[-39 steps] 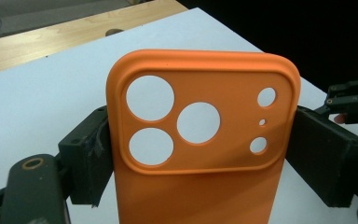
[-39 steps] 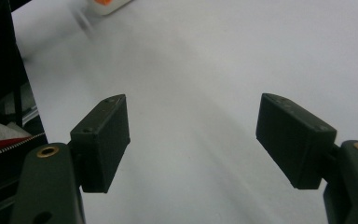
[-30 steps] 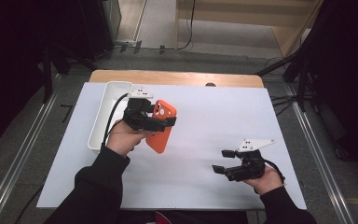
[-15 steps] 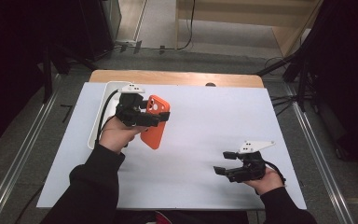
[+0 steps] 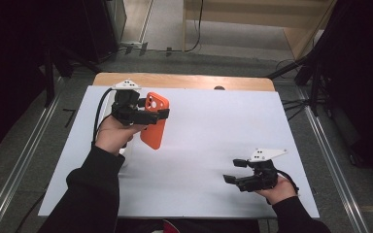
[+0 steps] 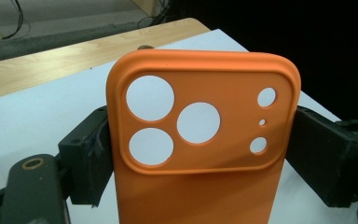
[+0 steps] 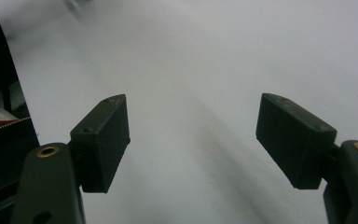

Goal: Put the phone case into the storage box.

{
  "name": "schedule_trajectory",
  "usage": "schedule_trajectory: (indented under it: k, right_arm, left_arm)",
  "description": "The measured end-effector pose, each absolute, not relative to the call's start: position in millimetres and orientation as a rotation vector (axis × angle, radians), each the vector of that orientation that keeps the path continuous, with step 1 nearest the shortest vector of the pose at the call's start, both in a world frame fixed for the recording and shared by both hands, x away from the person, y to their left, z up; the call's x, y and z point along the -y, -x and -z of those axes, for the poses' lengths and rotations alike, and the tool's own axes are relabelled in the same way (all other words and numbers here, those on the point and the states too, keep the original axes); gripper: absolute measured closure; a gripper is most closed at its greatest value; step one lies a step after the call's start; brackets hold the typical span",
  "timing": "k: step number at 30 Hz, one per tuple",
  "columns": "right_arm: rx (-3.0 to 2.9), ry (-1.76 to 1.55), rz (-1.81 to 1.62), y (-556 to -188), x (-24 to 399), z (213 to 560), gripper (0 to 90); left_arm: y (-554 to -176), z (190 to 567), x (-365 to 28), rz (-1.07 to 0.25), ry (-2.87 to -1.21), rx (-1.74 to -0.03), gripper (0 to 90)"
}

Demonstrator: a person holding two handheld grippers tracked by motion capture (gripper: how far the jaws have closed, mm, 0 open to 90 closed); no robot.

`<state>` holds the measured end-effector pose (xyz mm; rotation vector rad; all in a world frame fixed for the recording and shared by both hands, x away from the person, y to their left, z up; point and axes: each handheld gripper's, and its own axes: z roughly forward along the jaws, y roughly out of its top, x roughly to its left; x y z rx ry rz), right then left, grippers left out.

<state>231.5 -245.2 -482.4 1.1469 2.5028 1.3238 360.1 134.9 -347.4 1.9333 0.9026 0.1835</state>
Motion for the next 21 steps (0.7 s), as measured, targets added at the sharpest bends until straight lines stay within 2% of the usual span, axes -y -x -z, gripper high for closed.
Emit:
schedule_trajectory:
  k: [21]
  right_arm:
    - [-2.508, -1.148, -1.336, -229.8, 244.8, 483.5, 24.7]
  left_arm:
    - [-367.4, 329.9, -163.8, -0.264, -1.875, -0.965, 16.2]
